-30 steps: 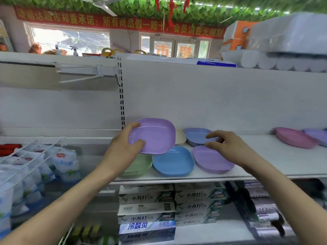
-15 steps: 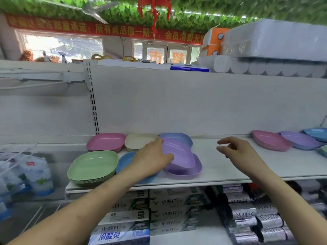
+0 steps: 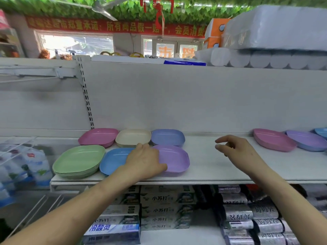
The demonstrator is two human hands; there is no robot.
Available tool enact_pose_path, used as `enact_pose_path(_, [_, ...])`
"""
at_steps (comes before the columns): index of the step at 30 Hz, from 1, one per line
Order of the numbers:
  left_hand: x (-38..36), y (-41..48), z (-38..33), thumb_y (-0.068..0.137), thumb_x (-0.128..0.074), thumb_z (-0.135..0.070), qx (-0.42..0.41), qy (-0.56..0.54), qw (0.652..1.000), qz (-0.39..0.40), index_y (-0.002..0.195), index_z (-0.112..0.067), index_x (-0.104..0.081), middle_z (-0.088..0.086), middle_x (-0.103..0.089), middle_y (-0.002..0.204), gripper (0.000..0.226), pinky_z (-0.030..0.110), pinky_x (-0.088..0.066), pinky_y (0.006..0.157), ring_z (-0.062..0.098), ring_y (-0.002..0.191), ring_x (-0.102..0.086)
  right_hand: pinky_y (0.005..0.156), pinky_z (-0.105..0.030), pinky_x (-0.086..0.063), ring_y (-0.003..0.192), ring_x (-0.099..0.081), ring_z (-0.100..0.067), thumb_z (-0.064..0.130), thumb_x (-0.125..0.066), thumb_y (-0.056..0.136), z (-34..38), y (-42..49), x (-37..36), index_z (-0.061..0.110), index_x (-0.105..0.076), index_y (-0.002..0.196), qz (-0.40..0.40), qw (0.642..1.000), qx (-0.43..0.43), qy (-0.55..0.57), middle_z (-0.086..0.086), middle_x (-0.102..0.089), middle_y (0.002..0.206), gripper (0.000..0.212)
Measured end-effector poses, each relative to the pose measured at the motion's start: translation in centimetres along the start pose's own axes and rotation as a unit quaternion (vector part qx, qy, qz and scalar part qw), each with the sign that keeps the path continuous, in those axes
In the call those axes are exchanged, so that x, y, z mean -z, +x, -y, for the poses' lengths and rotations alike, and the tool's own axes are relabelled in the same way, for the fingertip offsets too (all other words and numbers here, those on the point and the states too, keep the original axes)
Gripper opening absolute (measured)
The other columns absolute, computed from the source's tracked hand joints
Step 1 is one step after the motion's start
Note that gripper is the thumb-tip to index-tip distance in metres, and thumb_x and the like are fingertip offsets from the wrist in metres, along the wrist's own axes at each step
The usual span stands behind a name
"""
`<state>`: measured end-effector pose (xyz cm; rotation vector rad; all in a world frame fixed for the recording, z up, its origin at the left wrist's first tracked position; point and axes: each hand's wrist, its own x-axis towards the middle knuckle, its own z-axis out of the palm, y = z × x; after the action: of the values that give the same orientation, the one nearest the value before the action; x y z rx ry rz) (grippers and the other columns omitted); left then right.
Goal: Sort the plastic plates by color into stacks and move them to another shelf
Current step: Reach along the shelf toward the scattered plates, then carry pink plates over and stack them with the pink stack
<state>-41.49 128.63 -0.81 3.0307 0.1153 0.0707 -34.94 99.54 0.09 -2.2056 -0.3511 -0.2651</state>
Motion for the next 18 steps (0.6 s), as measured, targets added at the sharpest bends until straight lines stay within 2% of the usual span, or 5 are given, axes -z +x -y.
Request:
enact_pose_path(2, [-0.3, 0.1, -0.1, 0.086, -0.055, -0.057, 0.006, 0.010, 1.000, -0.001, 0.115, -0.022, -0.065, 0.005, -0.041, 0.105, 0.047, 0.038, -0.042, 0.087, 0.028, 0.113, -0.041, 0.073, -0.039, -0.050, 0.084, -0.067, -0.022, 0.036, -0.067, 0.093, -0.5, 0.2, 0.1, 0.034, -0.072, 0.099, 0.008, 1.000, 0.002, 0.002, -0.005, -0.064, 0.077, 0.008])
enact_pose_path(8, [-0.3, 0.6, -0.9, 0.085, -0.056, -0.060, 0.020, 0.024, 1.000, -0.004, 0.122, -0.028, -0.067, 0.004, -0.042, 0.109, 0.050, 0.038, -0.042, 0.092, 0.028, 0.112, -0.039, 0.077, -0.039, -0.052, 0.085, -0.067, -0.022, 0.035, -0.067, 0.094, -2.0, 0.4, 0.9, 0.034, -0.071, 0.102, 0.031, 0.999, 0.009, 0.002, -0.010, -0.067, 0.086, 0.009])
enact_pose_path(12, [-0.3, 1.6, -3.3, 0.092, -0.053, -0.048, -0.009, -0.008, 0.997, -0.082, 0.134, -0.028, -0.060, 0.005, -0.049, 0.125, 0.046, 0.039, -0.043, 0.099, 0.028, 0.120, -0.044, 0.068, -0.031, -0.047, 0.072, -0.061, -0.011, 0.036, -0.068, 0.093, -4.0, 0.1, 2.5, 0.036, -0.071, 0.101, 0.028, 0.999, 0.012, -0.021, -0.006, -0.067, 0.081, 0.008])
enact_pose_path(15, [-0.9, 2.7, -7.2, 0.097, -0.052, -0.047, -0.061, -0.065, 0.986, -0.142, 0.134, -0.029, -0.059, -0.001, -0.054, 0.123, 0.042, 0.039, -0.049, 0.093, 0.023, 0.118, -0.051, 0.064, -0.026, -0.043, 0.065, -0.058, -0.002, 0.035, -0.068, 0.093, -6.1, -0.5, 4.4, 0.036, -0.070, 0.100, 0.028, 0.999, 0.004, -0.034, 0.000, -0.066, 0.077, 0.008])
enact_pose_path(18, [-2.1, 3.8, -12.0, 0.099, -0.052, -0.048, -0.114, -0.127, 0.972, -0.159, 0.131, -0.031, -0.059, -0.009, -0.052, 0.112, 0.037, 0.040, -0.052, 0.087, 0.017, 0.104, -0.055, 0.066, -0.022, -0.043, 0.070, -0.060, -0.002, 0.037, -0.068, 0.093, -8.5, -1.3, 7.1, 0.035, -0.071, 0.104, 0.021, 0.999, -0.012, -0.049, 0.006, -0.066, 0.079, 0.012])
